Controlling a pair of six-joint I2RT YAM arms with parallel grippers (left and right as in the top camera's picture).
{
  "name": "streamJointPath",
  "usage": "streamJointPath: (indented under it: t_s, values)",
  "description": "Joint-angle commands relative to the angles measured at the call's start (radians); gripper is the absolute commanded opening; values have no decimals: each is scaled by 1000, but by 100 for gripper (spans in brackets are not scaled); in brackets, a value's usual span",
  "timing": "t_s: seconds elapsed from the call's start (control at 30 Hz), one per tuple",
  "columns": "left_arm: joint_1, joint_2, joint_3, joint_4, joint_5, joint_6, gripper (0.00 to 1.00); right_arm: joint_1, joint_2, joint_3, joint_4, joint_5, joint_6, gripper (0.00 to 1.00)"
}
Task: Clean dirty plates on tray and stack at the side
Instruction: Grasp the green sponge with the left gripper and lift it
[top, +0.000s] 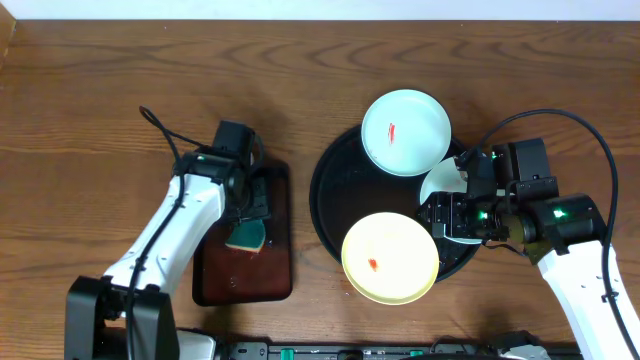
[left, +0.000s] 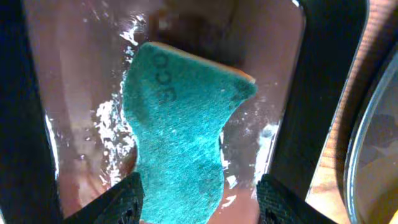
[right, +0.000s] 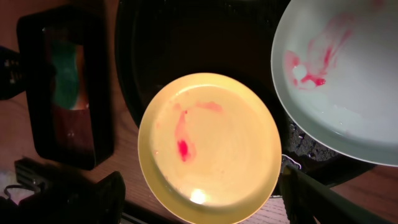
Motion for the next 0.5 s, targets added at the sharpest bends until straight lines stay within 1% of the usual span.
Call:
streamJointPath:
  t_s: [0.0, 0.1, 0.2, 0.23, 0.27, 0.37, 0.4, 0.43, 0.47]
  values:
    - [3, 14, -31, -10, -19, 2, 61, 22, -2, 19, 3, -4, 4, 78]
    - [3, 26, -83, -1, -19, 2, 61, 22, -2, 19, 2, -4, 4, 79]
    - [3, 39, -154, 57, -22, 2, 61, 22, -2, 19, 3, -4, 4, 79]
    - [3, 42, -177, 82, -23, 2, 57, 22, -2, 19, 3, -4, 4, 79]
    - [3, 44, -201, 114, -23, 2, 50, 22, -2, 19, 3, -4, 4, 79]
    - [3, 45, -234, 156, -21, -2, 23, 22, -2, 19, 3, -4, 4, 79]
    - [3, 45, -234, 156, -21, -2, 19, 22, -2, 19, 3, -4, 4, 80]
    - [3, 45, -234, 158, -21, -2, 11, 22, -2, 19, 3, -4, 4, 80]
    - [3, 45, -233, 159, -21, -2, 8, 22, -2, 19, 3, -4, 4, 80]
